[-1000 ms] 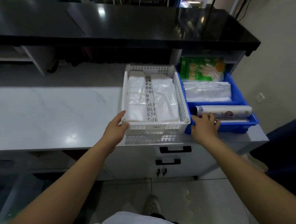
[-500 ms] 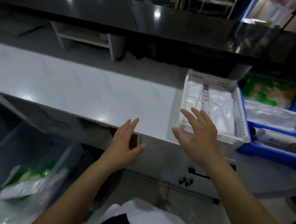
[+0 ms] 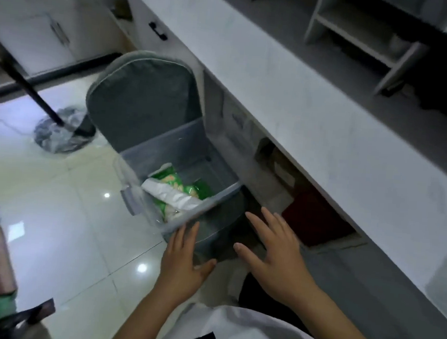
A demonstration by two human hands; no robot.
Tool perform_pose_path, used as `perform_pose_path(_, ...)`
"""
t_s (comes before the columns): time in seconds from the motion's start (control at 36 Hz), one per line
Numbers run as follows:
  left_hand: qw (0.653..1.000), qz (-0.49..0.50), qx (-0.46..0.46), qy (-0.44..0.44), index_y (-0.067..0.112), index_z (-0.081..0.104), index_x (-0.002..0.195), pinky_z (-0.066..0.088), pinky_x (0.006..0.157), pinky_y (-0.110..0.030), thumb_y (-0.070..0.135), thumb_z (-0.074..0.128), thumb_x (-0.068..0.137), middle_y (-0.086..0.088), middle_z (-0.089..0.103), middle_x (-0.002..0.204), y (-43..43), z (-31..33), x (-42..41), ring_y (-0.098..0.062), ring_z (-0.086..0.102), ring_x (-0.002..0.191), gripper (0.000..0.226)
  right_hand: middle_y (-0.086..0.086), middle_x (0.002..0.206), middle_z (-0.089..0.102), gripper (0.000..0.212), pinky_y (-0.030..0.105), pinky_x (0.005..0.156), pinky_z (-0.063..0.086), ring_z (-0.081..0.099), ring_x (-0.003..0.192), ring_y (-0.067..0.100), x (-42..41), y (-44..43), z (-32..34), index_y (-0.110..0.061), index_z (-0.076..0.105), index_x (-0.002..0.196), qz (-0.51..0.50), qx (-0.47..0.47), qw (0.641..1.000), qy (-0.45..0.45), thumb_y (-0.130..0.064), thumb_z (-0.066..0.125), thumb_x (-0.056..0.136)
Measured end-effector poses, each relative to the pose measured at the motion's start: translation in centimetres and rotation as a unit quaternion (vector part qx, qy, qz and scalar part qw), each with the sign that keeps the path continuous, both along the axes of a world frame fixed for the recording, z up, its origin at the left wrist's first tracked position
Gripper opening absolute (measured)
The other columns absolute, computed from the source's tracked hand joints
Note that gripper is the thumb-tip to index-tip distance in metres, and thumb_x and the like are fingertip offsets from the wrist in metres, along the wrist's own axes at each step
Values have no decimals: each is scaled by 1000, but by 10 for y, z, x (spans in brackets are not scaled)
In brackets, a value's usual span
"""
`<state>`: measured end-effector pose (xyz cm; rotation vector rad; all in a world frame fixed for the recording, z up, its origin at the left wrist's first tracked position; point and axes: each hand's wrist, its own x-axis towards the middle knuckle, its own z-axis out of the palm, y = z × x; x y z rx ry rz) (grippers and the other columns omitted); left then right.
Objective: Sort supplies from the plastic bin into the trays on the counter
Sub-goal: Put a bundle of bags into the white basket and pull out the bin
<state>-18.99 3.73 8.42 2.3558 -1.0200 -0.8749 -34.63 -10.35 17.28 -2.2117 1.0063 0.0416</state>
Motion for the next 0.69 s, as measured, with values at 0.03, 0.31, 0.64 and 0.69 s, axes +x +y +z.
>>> perform_pose_path(0.03, 1000, 21, 3, 10, 34, 3, 157, 13, 123, -41, 61, 60, 86, 1, 0, 167, 4, -5, 6, -18, 0, 153, 95, -10, 164, 7, 68, 45, 121, 8, -3, 150, 12, 10, -4, -2, -46, 23, 150, 13, 5, 1000, 9, -65, 46, 89)
perform_pose_path(0.31, 971, 207, 111, 52, 34, 2, 157, 14, 122, -45, 60, 58, 88, -3, -2, 167, 14, -54, 86, -30, 3, 153, 92, 0, 159, 28, 65, 47, 118, 22, 19, 147, 19, 153, -52, -59, -35, 36, 148, 190, 64, 976, 79, -54, 56, 89)
perform_pose_path(0.64, 904, 373, 165, 124, 28, 7, 158, 14, 121, -41, 40, 59, 93, -5, 4, 167, -31, -106, 144, -28, 8, 152, 84, 9, 149, 43, 68, 45, 105, 39, 42, 133, 31, 311, -115, -210, -23, 41, 145, 317, 99, 917, 222, -50, 62, 86)
perform_pose_path(0.69, 888, 412, 138, 149, 28, 9, 158, 17, 119, -38, 34, 60, 93, -5, 5, 166, -45, -117, 146, -26, 13, 151, 83, 11, 150, 41, 73, 44, 105, 40, 43, 133, 32, 330, -121, -246, -22, 38, 147, 321, 115, 903, 263, -50, 63, 85)
